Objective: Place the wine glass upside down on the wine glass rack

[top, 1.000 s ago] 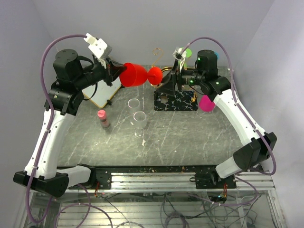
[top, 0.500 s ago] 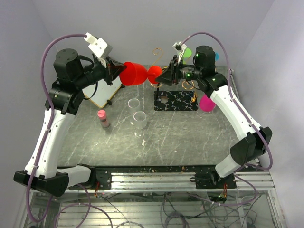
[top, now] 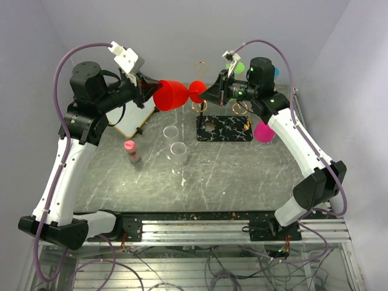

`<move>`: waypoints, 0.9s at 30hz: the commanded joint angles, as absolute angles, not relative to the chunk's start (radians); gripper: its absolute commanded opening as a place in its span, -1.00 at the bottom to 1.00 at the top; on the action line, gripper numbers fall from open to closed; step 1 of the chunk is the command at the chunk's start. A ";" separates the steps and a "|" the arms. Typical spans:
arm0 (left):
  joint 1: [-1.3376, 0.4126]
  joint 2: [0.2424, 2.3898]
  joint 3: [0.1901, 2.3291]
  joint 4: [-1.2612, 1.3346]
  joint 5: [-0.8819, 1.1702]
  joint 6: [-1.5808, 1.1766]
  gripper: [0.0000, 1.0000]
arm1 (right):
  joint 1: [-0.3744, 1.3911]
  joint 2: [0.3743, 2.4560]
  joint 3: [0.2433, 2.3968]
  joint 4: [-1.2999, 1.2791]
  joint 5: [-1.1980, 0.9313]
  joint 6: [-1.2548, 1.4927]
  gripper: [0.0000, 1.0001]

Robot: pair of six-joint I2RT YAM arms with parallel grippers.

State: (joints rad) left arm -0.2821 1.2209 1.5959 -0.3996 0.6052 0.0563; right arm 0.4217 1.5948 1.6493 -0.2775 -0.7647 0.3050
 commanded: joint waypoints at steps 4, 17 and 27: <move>-0.279 1.217 1.577 -0.334 0.637 0.051 -0.65 | 0.426 1.616 1.699 -0.293 -0.694 0.271 -1.00; -0.279 1.177 1.565 -0.406 0.488 0.087 0.32 | 0.373 1.604 1.748 -0.333 -0.559 0.166 -1.00; -0.275 1.125 1.544 -0.472 0.354 0.167 0.62 | 0.359 1.606 1.828 -0.351 -0.367 -0.038 -1.00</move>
State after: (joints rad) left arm -0.2821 1.1530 1.5555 -0.4442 0.4351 0.1207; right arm 0.3592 1.6035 1.7752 -0.3584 -0.4637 0.0772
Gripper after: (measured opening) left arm 0.790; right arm 0.020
